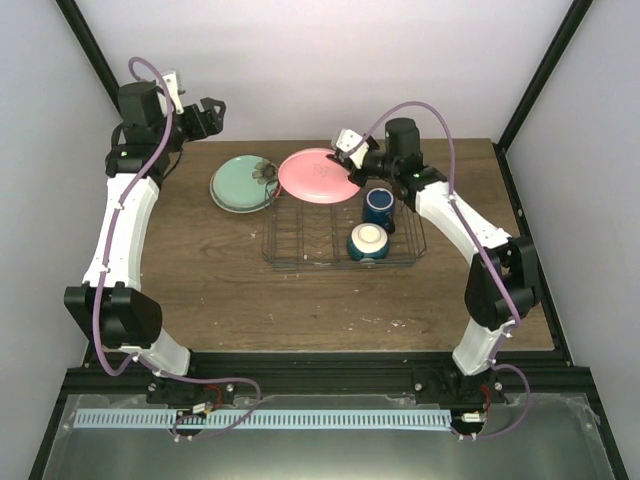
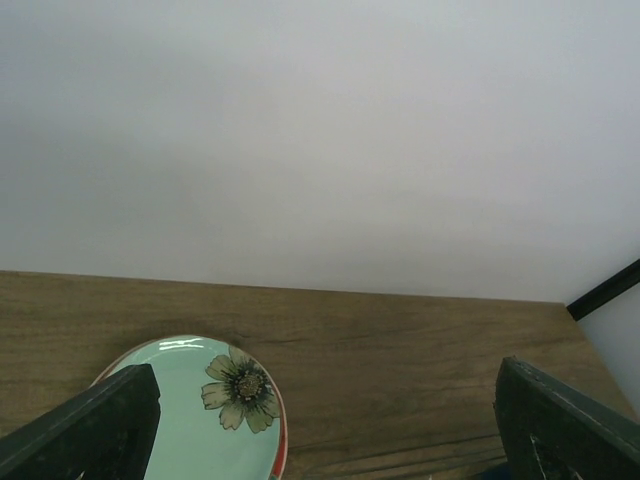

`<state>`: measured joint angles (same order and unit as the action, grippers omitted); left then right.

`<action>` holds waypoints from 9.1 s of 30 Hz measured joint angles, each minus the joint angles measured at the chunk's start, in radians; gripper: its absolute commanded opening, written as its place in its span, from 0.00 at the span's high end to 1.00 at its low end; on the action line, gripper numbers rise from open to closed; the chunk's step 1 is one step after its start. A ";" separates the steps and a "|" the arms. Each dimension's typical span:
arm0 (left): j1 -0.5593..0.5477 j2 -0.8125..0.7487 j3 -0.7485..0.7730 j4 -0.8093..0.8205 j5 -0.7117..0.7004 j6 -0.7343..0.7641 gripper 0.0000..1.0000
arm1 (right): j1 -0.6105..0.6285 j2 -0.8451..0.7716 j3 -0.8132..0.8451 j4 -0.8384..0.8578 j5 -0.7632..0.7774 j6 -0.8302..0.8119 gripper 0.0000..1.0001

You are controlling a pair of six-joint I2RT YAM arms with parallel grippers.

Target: Load the mixed dishes into the dish rack

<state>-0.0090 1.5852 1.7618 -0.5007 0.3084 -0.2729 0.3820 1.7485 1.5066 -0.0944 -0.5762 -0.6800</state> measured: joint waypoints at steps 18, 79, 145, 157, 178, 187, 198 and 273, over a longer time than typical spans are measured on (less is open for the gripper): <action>0.000 0.002 -0.008 -0.003 -0.001 0.002 0.05 | 0.000 -0.007 -0.162 0.262 -0.057 -0.173 0.99; 0.070 0.636 0.309 -0.327 -0.164 0.051 0.40 | 0.041 -0.058 0.043 -0.080 0.442 0.301 0.27; 0.083 0.652 -0.103 0.087 0.097 -0.131 0.61 | 0.041 0.061 0.066 -0.286 0.496 0.389 0.26; 0.107 0.652 -0.121 0.086 0.127 -0.176 0.94 | 0.041 0.072 0.069 -0.288 0.492 0.389 0.25; 0.214 0.652 -0.230 0.254 0.422 -0.303 1.00 | 0.041 0.074 0.071 -0.303 0.471 0.388 0.25; 0.216 0.652 -0.244 0.392 0.510 -0.405 1.00 | 0.042 0.107 0.115 -0.318 0.446 0.389 0.25; 0.214 0.652 -0.243 0.538 0.556 -0.562 1.00 | 0.042 0.123 0.140 -0.336 0.417 0.397 0.23; 0.102 0.258 -0.414 0.530 0.587 -0.616 1.00 | 0.034 0.420 0.471 -0.193 -0.204 0.805 0.00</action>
<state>0.0933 1.8431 1.3476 0.0292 0.8959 -0.8894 0.4156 2.1685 1.9778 -0.2871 -0.7799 0.1253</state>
